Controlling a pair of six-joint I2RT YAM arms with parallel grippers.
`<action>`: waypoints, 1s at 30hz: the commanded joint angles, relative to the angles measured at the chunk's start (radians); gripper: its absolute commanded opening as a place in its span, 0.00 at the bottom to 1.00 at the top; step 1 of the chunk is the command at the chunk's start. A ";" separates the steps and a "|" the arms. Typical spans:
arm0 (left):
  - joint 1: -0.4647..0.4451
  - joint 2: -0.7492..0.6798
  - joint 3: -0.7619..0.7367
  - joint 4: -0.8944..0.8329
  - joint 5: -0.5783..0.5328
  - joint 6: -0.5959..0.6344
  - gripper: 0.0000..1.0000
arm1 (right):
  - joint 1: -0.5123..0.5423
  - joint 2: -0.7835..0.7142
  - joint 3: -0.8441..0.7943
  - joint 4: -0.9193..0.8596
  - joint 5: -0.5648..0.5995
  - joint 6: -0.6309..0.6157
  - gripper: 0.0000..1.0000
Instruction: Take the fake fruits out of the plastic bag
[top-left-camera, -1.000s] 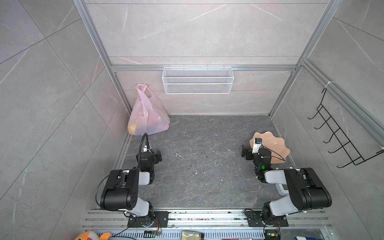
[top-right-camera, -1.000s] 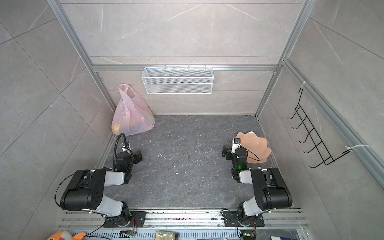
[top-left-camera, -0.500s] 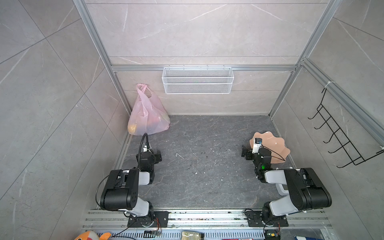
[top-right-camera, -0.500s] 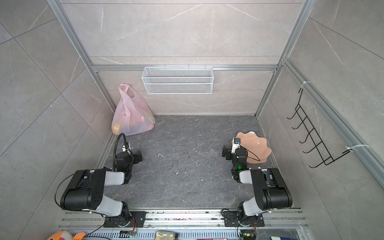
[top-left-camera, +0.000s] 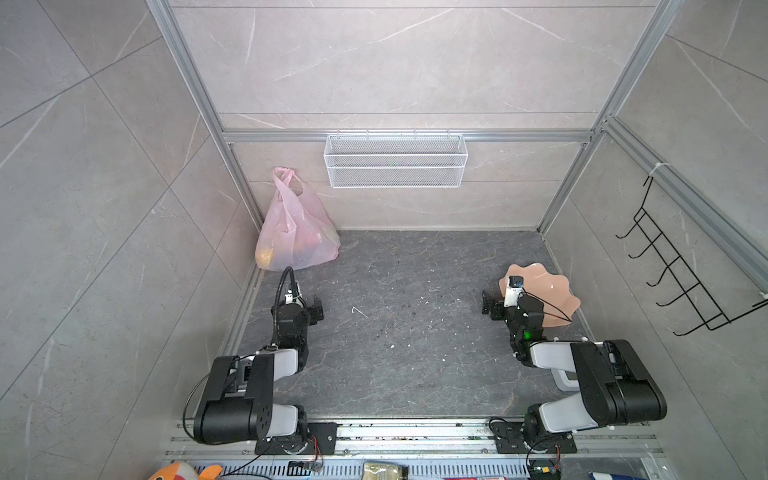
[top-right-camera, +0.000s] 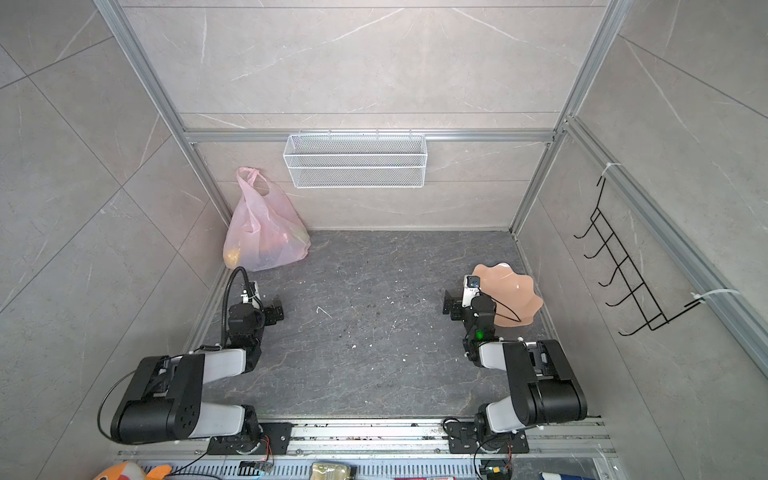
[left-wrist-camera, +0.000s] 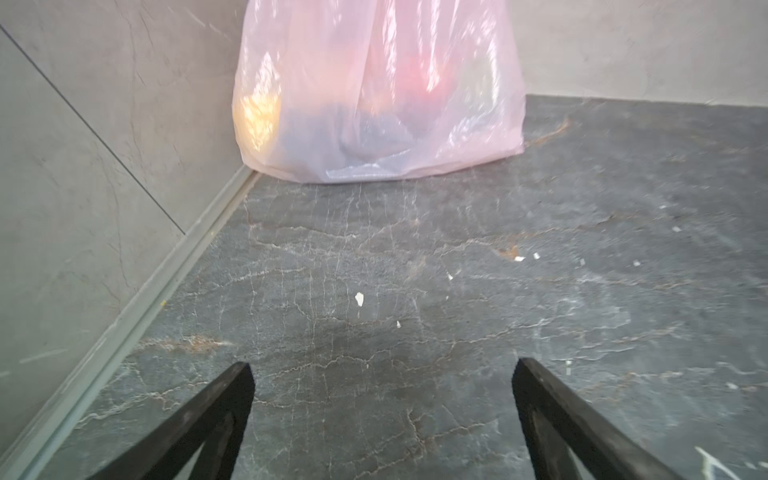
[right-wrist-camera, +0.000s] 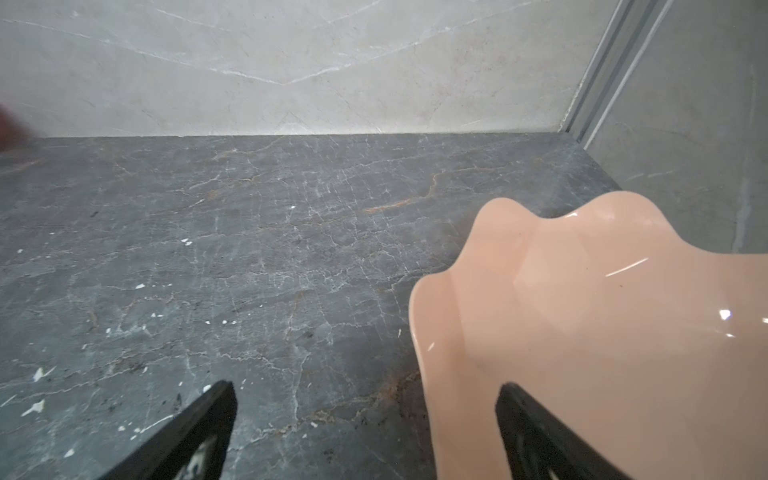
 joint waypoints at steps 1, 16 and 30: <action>-0.060 -0.117 -0.009 -0.020 -0.070 0.060 1.00 | -0.003 -0.111 -0.081 0.053 -0.022 -0.023 1.00; -0.109 -0.432 0.382 -0.914 -0.173 -0.504 1.00 | 0.006 -0.821 0.101 -0.656 -0.107 0.230 1.00; -0.094 -0.150 0.842 -0.983 -0.215 -0.390 1.00 | 0.006 -0.810 0.315 -1.046 0.056 0.534 1.00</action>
